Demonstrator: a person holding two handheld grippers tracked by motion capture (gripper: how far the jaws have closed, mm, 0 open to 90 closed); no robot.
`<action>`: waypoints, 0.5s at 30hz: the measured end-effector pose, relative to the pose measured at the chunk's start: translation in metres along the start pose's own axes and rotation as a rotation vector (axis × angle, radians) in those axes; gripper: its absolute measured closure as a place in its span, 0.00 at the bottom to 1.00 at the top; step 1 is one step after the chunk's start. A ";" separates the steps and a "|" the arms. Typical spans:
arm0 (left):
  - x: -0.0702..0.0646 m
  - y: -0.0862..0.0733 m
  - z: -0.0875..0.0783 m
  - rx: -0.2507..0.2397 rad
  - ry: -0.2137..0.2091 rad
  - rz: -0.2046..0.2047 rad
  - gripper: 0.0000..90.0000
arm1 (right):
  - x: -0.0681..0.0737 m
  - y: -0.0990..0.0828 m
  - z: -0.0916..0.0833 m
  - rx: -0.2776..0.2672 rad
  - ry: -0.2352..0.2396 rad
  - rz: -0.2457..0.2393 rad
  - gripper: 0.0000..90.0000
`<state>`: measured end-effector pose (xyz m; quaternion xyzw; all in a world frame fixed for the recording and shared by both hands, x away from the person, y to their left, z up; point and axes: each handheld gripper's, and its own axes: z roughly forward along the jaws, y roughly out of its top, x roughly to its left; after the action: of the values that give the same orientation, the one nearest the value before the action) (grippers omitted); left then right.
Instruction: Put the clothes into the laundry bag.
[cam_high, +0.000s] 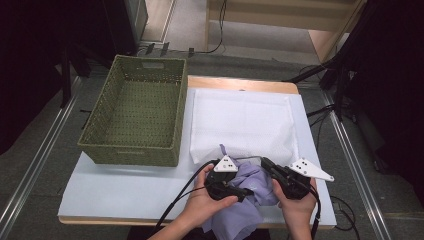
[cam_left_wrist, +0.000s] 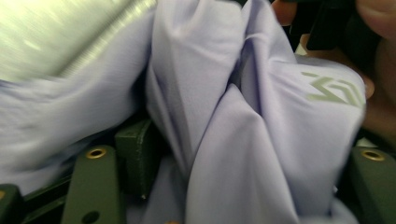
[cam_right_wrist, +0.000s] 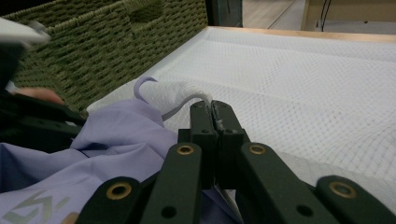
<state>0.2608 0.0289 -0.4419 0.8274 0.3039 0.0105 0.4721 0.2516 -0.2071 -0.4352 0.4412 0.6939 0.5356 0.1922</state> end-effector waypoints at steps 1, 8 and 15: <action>0.001 0.000 -0.005 -0.001 0.019 0.008 0.37 | 0.000 0.000 0.000 0.003 -0.002 0.000 1.00; 0.020 -0.004 -0.033 -0.058 0.078 -0.055 0.27 | -0.002 -0.001 0.001 0.011 -0.010 0.002 1.00; 0.024 -0.007 -0.020 0.042 0.199 -0.049 0.23 | 0.004 -0.002 0.005 0.021 -0.002 -0.014 1.00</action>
<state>0.2711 0.0596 -0.4428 0.8242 0.3699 0.0748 0.4222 0.2524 -0.2011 -0.4376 0.4387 0.7024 0.5266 0.1919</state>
